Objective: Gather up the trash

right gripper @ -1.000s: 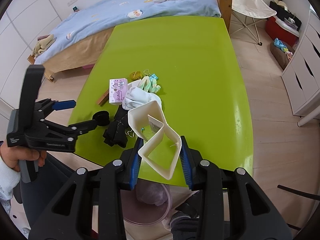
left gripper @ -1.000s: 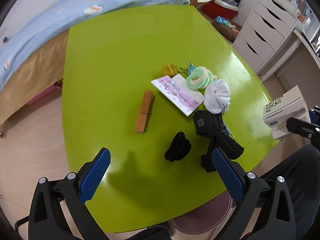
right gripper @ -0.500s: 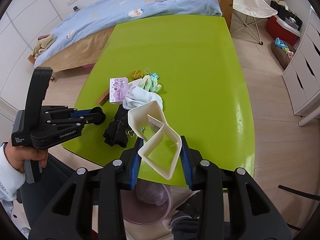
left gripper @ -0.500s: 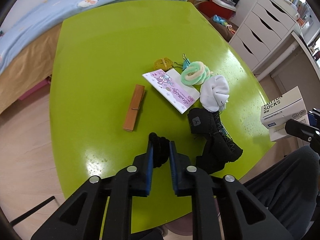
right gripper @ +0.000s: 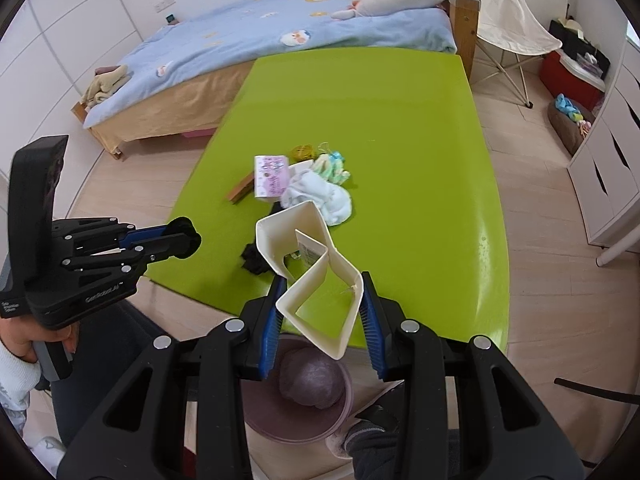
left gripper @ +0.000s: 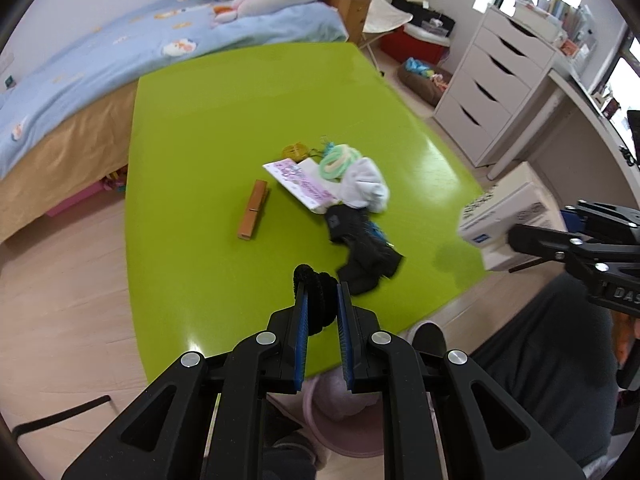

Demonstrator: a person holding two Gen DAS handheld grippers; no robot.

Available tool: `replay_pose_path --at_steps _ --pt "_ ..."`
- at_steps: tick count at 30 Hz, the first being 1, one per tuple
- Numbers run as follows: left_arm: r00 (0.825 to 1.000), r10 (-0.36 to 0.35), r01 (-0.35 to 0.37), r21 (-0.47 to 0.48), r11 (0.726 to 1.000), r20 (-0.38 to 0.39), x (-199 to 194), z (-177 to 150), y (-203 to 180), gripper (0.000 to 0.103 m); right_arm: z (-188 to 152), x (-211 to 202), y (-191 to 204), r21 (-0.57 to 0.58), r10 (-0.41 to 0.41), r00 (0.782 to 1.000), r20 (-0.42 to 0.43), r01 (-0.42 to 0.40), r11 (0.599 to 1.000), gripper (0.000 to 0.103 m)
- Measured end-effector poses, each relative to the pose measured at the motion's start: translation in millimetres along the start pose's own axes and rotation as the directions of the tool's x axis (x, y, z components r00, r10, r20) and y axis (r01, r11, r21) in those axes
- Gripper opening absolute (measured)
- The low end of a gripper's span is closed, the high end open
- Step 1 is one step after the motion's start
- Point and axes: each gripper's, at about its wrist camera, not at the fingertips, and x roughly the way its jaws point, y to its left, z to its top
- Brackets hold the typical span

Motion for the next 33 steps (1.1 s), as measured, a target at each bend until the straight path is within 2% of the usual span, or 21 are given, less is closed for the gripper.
replay_pose_path --at_steps 9,20,27,29,30,31,33 --pt "0.999 -0.017 0.016 0.018 1.000 0.047 -30.9 -26.7 -20.0 0.014 -30.4 -19.2 22.5 -0.046 0.014 1.000 0.006 -0.014 0.999 0.036" --pt "0.998 -0.059 0.058 0.030 0.998 0.019 -35.4 -68.0 -44.6 0.014 -69.9 -27.4 29.8 -0.052 0.021 0.999 -0.024 -0.023 0.998 0.036" --pt "0.996 -0.089 0.089 0.042 0.995 -0.002 -31.0 -81.9 -56.9 0.014 -90.4 -29.3 27.5 -0.035 0.019 0.999 -0.043 -0.021 0.999 0.036" --pt "0.996 -0.092 0.092 0.048 0.995 0.002 -31.5 -83.7 -60.1 0.018 -93.8 -29.6 26.9 -0.030 0.020 0.999 -0.045 -0.021 0.999 0.036" --pt "0.996 -0.093 0.093 0.050 0.994 -0.001 -30.7 -84.5 -60.8 0.026 -95.1 -30.0 26.7 -0.028 0.020 0.999 -0.046 -0.022 0.999 0.036" --pt "0.996 -0.090 0.090 0.049 0.995 -0.002 -29.7 -85.4 -60.7 0.046 -95.1 -30.1 27.4 -0.027 0.021 0.999 -0.047 -0.022 0.999 0.036" --pt "0.996 -0.092 0.092 0.039 0.995 0.011 -30.0 -86.0 -59.2 0.066 -95.7 -29.8 26.5 -0.025 0.023 0.998 -0.050 -0.024 0.999 0.036"
